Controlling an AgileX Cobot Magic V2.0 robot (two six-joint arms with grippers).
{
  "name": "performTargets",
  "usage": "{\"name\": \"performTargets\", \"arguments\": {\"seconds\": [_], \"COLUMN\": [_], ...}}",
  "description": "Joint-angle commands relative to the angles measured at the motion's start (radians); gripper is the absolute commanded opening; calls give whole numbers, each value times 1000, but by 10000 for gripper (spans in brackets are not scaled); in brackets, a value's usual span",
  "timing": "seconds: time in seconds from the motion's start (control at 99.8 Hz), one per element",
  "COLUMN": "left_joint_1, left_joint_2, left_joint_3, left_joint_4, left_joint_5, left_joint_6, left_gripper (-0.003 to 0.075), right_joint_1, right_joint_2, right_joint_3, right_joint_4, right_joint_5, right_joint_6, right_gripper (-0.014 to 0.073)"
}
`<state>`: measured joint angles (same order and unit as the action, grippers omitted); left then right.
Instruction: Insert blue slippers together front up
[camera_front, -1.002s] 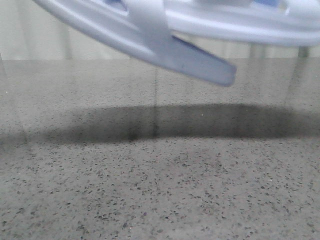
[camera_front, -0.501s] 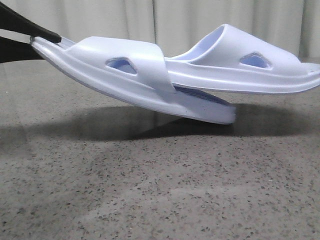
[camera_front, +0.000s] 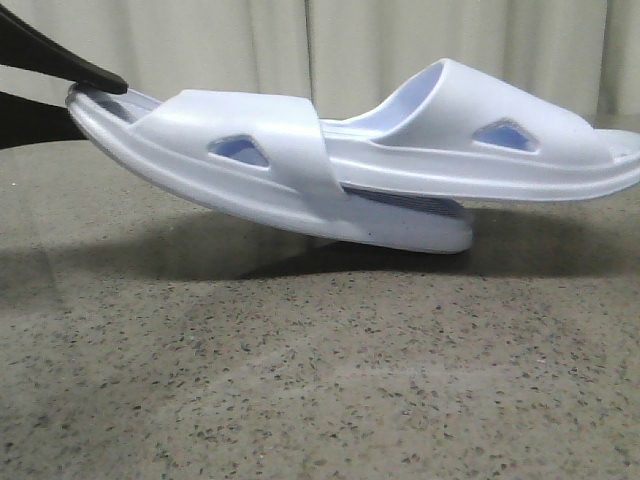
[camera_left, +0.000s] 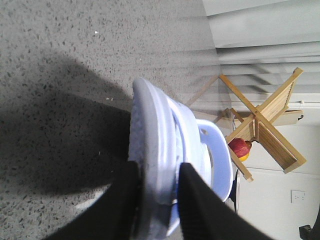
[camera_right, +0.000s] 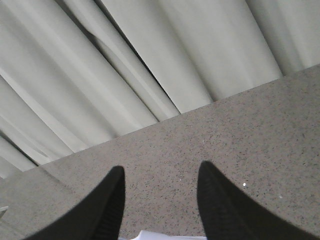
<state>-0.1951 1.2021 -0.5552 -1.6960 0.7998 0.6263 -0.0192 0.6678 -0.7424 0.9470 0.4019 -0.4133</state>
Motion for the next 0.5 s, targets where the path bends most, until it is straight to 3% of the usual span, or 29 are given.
{"name": "performTargets", "arguments": {"seconds": [0.0, 0.08, 0.15, 0.491], "left_joint_1": [-5, -5, -5, -5], "left_joint_2": [-13, -13, -13, -13], "left_joint_3": [-36, -36, -36, -36], "left_joint_4": [-60, -60, -51, 66], "left_joint_5": [39, 30, 10, -209], "left_joint_6": [11, 11, 11, 54], "left_gripper": [309, 405, 442, 445], "right_joint_1": [-2, -2, -2, -2], "right_joint_2": [-3, -3, -3, -3], "right_joint_3": [-29, -29, -29, -29], "right_joint_4": [11, 11, 11, 11], "right_joint_5": [-54, -57, -59, -59], "right_joint_6": [-20, -20, -20, -20], "right_gripper": [281, 281, 281, 281]}}
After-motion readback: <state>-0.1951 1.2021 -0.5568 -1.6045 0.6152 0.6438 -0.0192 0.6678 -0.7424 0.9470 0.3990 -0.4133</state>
